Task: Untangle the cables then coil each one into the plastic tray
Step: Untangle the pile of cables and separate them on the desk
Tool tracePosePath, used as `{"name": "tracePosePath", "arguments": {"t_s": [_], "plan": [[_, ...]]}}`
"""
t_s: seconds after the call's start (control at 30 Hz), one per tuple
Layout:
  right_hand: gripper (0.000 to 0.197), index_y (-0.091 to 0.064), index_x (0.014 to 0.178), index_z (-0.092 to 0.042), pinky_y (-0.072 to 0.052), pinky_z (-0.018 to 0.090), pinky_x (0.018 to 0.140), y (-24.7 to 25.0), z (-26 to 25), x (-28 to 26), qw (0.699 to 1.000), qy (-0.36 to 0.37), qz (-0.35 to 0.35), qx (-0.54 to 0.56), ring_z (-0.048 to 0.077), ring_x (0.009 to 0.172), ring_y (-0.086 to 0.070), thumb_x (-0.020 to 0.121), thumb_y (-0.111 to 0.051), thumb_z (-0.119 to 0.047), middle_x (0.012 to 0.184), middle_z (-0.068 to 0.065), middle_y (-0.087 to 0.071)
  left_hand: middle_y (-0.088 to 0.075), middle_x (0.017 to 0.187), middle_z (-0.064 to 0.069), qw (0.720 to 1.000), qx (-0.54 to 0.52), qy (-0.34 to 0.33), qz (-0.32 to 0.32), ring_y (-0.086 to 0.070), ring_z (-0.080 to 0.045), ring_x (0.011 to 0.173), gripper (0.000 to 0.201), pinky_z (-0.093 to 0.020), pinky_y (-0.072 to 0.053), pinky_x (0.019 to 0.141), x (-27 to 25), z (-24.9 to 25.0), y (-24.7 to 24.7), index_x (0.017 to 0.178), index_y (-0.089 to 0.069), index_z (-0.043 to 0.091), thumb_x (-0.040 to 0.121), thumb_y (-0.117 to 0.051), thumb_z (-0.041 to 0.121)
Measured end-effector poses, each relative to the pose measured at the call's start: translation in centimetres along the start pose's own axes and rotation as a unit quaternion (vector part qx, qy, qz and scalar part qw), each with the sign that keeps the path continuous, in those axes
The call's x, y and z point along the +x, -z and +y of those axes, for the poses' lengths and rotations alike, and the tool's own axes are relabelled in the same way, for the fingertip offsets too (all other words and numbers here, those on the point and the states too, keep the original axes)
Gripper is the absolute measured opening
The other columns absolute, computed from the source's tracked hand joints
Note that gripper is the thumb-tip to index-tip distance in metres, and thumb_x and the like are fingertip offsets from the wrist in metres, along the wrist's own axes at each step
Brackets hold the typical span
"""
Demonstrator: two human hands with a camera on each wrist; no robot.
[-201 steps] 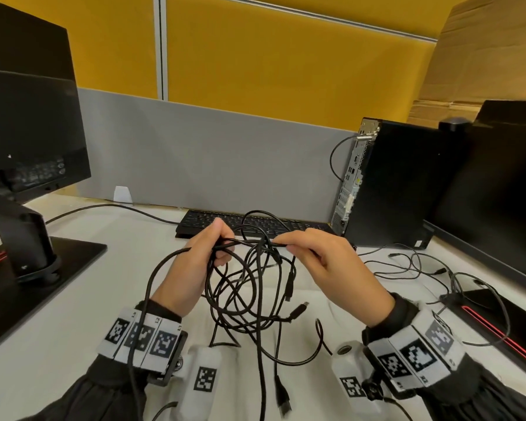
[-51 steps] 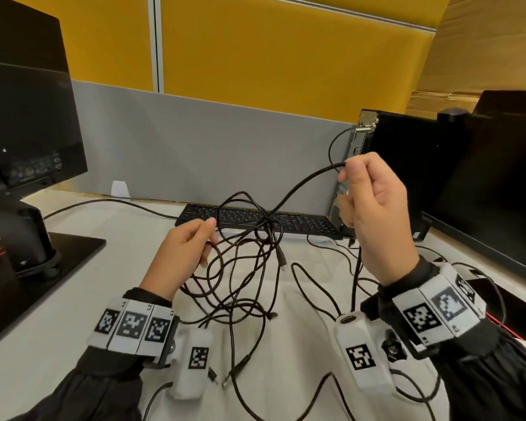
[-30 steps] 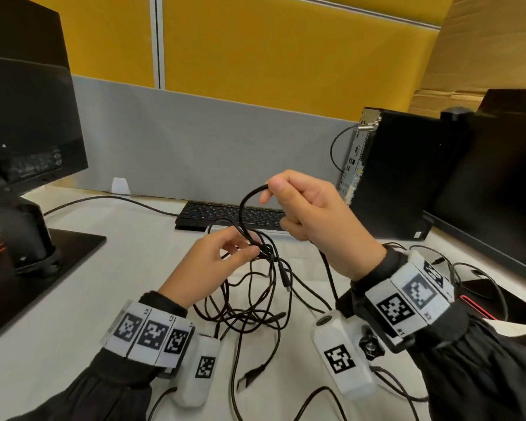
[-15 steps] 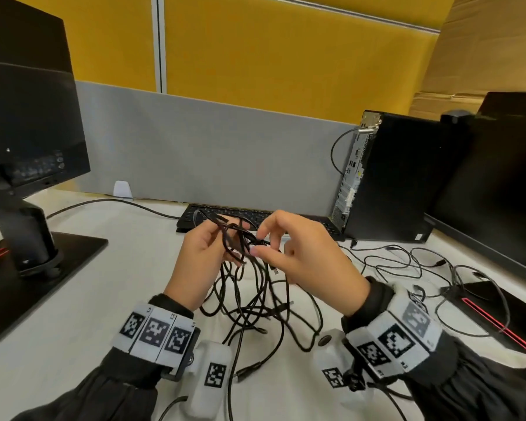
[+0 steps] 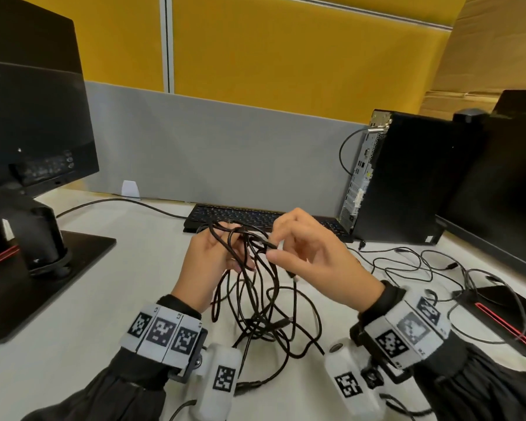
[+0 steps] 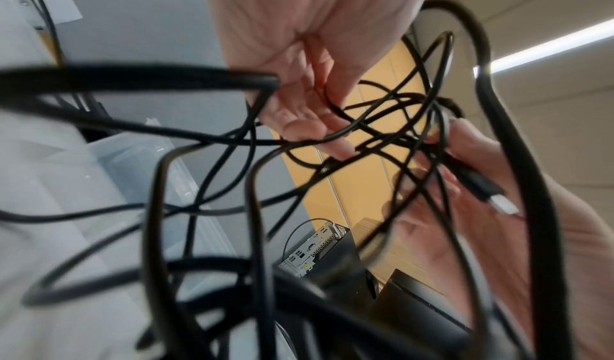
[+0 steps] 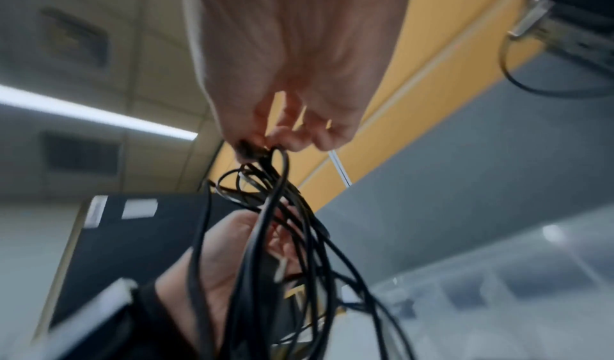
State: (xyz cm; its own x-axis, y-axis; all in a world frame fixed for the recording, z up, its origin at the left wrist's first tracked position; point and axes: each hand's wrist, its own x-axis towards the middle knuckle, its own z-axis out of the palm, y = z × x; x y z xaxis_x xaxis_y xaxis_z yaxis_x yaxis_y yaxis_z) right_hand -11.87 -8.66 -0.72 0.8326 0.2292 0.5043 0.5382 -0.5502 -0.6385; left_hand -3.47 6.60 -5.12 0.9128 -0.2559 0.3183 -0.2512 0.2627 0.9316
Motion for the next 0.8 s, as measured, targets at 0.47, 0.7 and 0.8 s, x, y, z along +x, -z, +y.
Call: {"name": "tracePosePath", "arguments": {"t_s": [0.47, 0.7, 0.8], "plan": [[0.029, -0.071, 0.078, -0.019, -0.039, 0.028, 0.064, 1.3, -1.1, -0.3, 0.990, -0.120, -0.038, 0.056, 0.029, 0.063, -0.041, 0.090, -0.054, -0.040, 0.070, 0.022, -0.055, -0.054, 0.043, -0.001, 0.998, 0.056, 0.013, 0.039, -0.046, -0.014, 0.035, 0.028, -0.027, -0.040, 0.050, 0.8, -0.6, 0.8, 0.074, -0.057, 0.001, 0.096, -0.044, 0.013], [0.048, -0.059, 0.073, 0.001, -0.030, 0.025, 0.064, 2.8, -0.7, -1.1, 0.962, -0.202, 0.006, 0.182, 0.004, 0.047, -0.035, 0.092, -0.049, -0.043, 0.050, -0.009, -0.035, -0.054, 0.046, -0.002, 0.998, 0.027, 0.027, 0.040, -0.046, -0.012, 0.031, 0.031, -0.021, -0.037, 0.037, 0.8, -0.3, 0.6, 0.076, -0.059, 0.004, 0.097, -0.037, 0.004], [0.037, -0.070, 0.080, -0.015, -0.030, 0.023, 0.068, 2.9, -0.8, -1.2, 0.975, -0.197, 0.001, 0.101, -0.004, 0.051, -0.047, 0.085, -0.047, -0.045, 0.049, -0.012, -0.038, -0.054, 0.050, -0.003, 0.998, 0.028, 0.029, 0.050, -0.044, -0.009, 0.030, 0.027, -0.021, -0.035, 0.036, 0.9, -0.4, 0.8, 0.077, -0.057, 0.002, 0.096, -0.038, 0.002]]}}
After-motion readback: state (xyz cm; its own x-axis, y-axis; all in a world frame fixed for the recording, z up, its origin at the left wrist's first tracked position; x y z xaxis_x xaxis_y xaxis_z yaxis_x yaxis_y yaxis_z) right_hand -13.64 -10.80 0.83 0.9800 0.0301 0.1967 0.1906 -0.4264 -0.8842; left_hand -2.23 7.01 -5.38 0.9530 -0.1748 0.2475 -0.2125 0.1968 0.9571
